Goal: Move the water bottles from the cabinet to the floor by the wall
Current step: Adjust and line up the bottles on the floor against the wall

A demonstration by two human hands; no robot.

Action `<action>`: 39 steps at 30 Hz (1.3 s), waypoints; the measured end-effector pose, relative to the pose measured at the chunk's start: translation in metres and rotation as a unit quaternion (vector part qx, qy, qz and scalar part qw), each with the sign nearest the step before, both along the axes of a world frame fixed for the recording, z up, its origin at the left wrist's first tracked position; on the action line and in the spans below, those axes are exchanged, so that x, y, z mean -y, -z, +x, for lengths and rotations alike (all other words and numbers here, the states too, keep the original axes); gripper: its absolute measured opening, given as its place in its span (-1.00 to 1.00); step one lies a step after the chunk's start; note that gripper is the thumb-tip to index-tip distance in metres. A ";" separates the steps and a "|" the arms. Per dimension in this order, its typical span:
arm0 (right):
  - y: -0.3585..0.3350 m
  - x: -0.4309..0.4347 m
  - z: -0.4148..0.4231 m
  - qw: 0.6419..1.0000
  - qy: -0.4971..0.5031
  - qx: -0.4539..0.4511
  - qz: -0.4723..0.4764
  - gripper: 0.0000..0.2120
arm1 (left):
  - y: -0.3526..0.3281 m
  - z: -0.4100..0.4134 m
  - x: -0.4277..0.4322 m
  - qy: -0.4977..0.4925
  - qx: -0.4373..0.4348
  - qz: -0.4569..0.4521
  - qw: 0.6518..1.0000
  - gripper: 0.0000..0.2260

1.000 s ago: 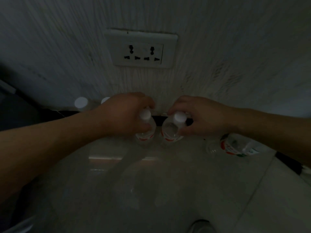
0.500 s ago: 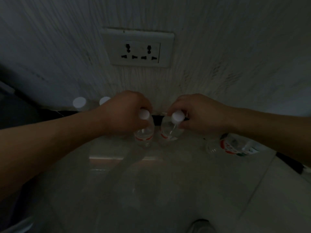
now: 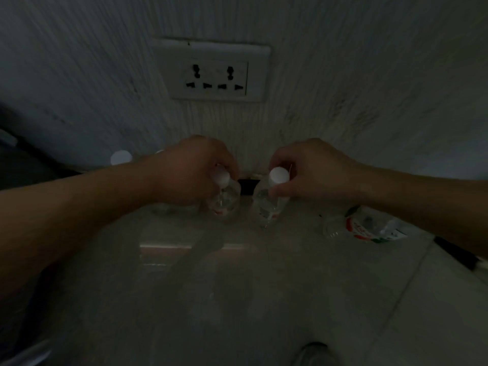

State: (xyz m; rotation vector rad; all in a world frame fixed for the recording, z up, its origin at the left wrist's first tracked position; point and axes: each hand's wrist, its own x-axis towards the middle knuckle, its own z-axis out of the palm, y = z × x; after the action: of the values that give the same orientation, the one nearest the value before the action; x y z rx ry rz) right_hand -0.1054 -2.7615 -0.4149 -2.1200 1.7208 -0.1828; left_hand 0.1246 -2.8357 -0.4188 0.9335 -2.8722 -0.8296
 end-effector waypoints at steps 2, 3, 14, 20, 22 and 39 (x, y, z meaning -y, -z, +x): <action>0.001 -0.001 0.001 1.000 -0.001 0.002 -0.002 -0.60 | 0.001 0.000 0.000 0.012 0.005 0.004 1.000 -0.79; 0.002 -0.001 0.001 1.000 -0.003 0.003 -0.003 -0.60 | 0.002 -0.001 0.000 0.015 0.007 0.006 1.000 -0.79; 0.014 -0.005 0.002 0.999 -0.032 0.003 -0.023 -0.66 | 0.010 -0.005 -0.002 -0.006 -0.011 0.010 1.000 -0.63; 0.015 -0.006 0.000 0.999 -0.051 0.006 -0.014 -0.62 | 0.011 -0.007 -0.005 -0.052 -0.029 -0.018 0.998 -0.60; 0.015 -0.007 -0.001 0.998 -0.063 0.006 -0.014 -0.60 | 0.013 -0.007 -0.003 -0.068 -0.030 -0.037 0.997 -0.60; 0.009 -0.004 -0.006 0.986 -0.165 0.013 -0.024 -0.71 | 0.023 -0.016 -0.010 -0.088 -0.008 -0.100 0.991 -0.71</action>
State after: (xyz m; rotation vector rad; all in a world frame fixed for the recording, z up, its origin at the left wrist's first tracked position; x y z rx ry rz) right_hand -0.1113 -2.7573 -0.4236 -2.3881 1.3359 -0.1549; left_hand 0.1084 -2.8261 -0.4419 1.1280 -2.7428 -0.5204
